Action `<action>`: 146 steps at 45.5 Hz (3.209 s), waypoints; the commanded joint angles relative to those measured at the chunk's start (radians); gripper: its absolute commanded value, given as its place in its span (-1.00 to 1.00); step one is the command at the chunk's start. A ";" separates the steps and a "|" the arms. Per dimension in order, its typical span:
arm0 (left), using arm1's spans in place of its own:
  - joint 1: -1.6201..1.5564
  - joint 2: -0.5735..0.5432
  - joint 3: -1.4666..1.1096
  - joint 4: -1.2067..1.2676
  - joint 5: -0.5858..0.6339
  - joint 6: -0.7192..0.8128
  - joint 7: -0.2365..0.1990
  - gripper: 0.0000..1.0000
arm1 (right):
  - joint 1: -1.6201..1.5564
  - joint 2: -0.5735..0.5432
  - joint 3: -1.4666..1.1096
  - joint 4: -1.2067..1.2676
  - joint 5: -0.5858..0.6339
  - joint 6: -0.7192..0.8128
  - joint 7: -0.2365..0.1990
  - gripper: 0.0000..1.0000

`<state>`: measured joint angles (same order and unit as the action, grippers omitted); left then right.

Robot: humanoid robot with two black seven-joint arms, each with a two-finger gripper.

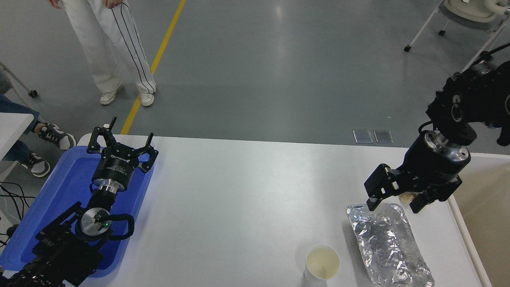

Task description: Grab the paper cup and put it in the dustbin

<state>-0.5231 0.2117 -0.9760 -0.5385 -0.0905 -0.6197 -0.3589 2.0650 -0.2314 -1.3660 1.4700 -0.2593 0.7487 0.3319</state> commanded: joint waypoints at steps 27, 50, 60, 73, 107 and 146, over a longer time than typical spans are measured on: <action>0.000 0.000 0.000 0.000 0.000 0.000 0.000 1.00 | -0.273 0.026 0.136 0.000 0.002 -0.284 -0.002 0.80; 0.000 0.000 -0.001 0.000 0.000 0.000 0.000 1.00 | -0.425 0.057 0.166 -0.016 0.003 -0.526 -0.005 0.78; 0.000 0.000 0.000 0.000 0.000 0.000 0.000 1.00 | -0.450 0.063 0.170 -0.017 -0.001 -0.546 -0.004 0.78; 0.000 0.000 0.000 0.000 0.000 0.000 0.000 1.00 | -0.473 0.073 0.194 -0.017 -0.003 -0.549 -0.005 0.78; 0.000 0.000 0.000 0.000 0.000 0.000 0.000 1.00 | -0.513 0.090 0.194 -0.033 0.003 -0.508 -0.005 -1.00; 0.000 0.000 0.000 0.000 0.000 0.000 0.000 1.00 | -0.321 0.023 0.108 -0.034 0.060 -0.149 -0.004 -1.00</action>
<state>-0.5231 0.2117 -0.9760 -0.5384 -0.0907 -0.6197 -0.3589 1.6249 -0.1807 -1.2052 1.4349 -0.2081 0.4536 0.3267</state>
